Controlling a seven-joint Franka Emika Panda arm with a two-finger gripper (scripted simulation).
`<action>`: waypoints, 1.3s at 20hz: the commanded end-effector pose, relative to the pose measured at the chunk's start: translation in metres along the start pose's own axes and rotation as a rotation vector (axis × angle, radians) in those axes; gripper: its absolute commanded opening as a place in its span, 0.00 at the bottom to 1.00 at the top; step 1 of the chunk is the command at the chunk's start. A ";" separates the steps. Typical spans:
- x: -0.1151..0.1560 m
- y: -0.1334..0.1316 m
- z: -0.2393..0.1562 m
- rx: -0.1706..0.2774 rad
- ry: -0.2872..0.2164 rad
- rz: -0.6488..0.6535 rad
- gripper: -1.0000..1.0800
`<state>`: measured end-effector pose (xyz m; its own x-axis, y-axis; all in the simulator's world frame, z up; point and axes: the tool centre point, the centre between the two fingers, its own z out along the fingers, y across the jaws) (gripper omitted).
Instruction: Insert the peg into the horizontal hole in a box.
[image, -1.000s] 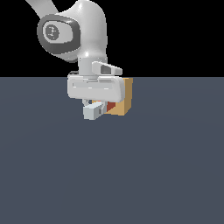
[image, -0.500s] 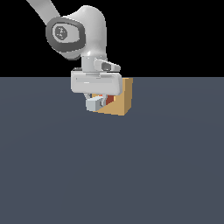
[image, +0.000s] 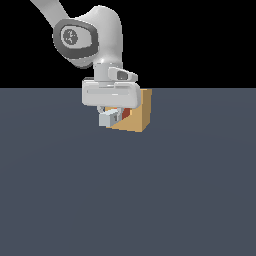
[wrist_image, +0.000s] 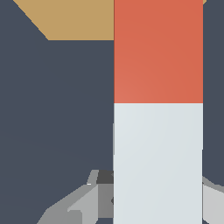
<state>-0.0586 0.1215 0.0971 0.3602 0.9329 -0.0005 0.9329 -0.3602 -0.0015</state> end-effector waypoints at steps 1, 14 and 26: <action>0.000 0.000 0.000 0.000 0.000 0.000 0.00; 0.054 -0.001 -0.001 -0.001 0.001 0.000 0.00; 0.101 0.000 -0.002 -0.002 0.002 0.000 0.00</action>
<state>-0.0270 0.2089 0.0971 0.3615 0.9323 -0.0070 0.9323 -0.3616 -0.0064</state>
